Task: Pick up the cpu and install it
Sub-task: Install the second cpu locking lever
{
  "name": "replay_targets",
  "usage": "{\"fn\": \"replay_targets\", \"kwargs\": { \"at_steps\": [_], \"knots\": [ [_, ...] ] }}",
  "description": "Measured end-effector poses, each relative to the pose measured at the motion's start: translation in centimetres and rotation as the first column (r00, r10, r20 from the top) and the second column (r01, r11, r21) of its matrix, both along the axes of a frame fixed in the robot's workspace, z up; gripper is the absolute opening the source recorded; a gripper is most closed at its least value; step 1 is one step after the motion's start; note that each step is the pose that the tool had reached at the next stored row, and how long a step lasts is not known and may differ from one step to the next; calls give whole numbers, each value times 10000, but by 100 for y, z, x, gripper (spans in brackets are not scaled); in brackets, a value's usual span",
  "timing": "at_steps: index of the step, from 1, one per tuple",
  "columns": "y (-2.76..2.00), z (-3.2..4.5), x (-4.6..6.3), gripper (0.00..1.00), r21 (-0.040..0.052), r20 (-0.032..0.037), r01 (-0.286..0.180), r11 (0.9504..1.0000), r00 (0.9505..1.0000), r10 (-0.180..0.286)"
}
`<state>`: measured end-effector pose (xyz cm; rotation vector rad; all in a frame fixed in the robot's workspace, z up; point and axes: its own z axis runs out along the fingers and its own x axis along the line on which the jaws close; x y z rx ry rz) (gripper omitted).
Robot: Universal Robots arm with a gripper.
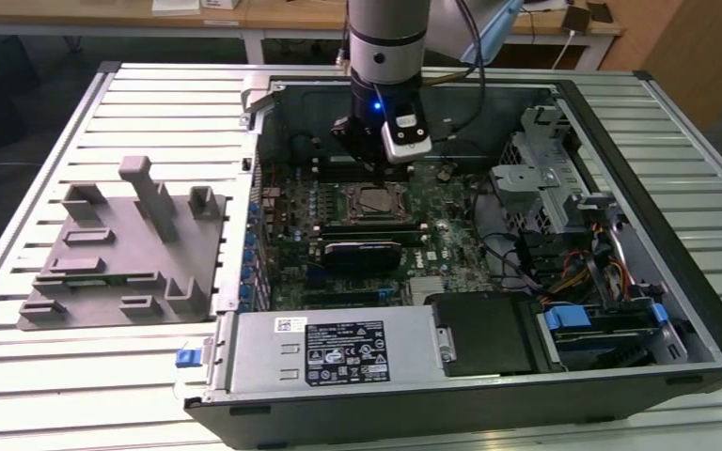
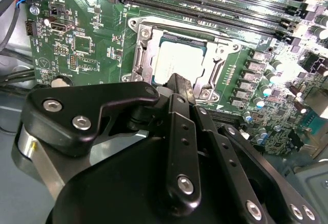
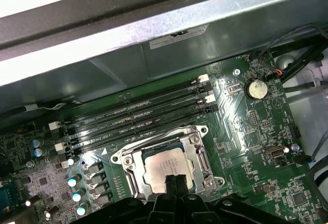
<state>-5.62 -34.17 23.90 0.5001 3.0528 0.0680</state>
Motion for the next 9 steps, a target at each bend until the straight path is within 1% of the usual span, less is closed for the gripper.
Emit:
{"fn": "replay_targets", "kwargs": {
  "at_steps": [4,9],
  "knots": [
    [-1,6,0,11,-6,-4,0,10000,10000,0],
    [0,60,0,11,-1,0,0,10000,10000,0]
  ]
}}
